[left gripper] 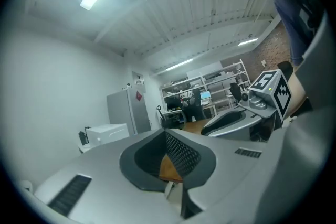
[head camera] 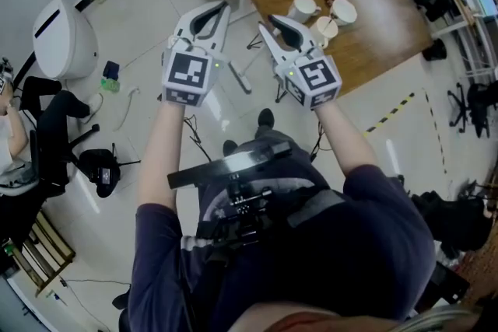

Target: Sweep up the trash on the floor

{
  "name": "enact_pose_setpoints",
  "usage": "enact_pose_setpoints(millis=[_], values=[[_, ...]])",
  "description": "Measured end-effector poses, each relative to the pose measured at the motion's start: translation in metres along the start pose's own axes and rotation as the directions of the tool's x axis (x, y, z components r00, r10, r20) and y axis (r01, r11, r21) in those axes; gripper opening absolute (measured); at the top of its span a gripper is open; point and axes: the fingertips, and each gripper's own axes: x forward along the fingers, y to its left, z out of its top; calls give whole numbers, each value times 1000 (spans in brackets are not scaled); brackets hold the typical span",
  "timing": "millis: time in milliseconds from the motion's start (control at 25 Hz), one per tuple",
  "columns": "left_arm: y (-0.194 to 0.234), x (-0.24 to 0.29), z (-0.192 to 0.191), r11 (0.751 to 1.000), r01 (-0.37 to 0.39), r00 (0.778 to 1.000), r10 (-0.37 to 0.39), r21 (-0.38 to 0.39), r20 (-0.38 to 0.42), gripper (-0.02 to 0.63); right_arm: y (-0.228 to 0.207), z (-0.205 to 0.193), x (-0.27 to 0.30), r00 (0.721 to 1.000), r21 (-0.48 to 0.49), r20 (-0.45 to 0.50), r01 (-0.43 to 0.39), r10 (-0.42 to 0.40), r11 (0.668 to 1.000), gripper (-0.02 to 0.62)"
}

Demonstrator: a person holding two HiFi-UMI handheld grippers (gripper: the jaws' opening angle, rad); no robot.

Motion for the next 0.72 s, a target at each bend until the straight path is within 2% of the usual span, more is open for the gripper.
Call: enact_pose_setpoints(millis=[80, 120, 160, 320, 480, 600, 720], values=[[5, -19, 7, 1000, -18, 1000, 18, -2, -1, 0, 17, 18, -2, 1000, -17, 25, -17, 18, 1000, 83], [6, -28, 8, 1000, -28, 1000, 28, -4, -4, 0, 26, 25, -5, 999, -24, 34, -26, 27, 999, 28], [6, -36, 9, 999, -34, 999, 34, -8, -7, 0, 36, 32, -8, 998, -29, 41, -42, 44, 999, 9], [-2, -61, 17, 998, -43, 999, 43, -34, -2, 0, 69, 56, -22, 986, -45, 94, -136, 140, 990, 9], [-6, -72, 28, 997, -70, 997, 71, -29, 10, 0, 84, 83, -29, 963, -68, 137, -224, 231, 972, 9], [-3, -79, 24, 996, -93, 995, 93, -5, -35, 0, 89, 96, -29, 940, -56, 184, -280, 286, 958, 9], [-5, -88, 18, 993, -118, 990, 116, -19, -77, 0, 93, 102, -37, 922, -40, 204, -329, 330, 943, 8]])
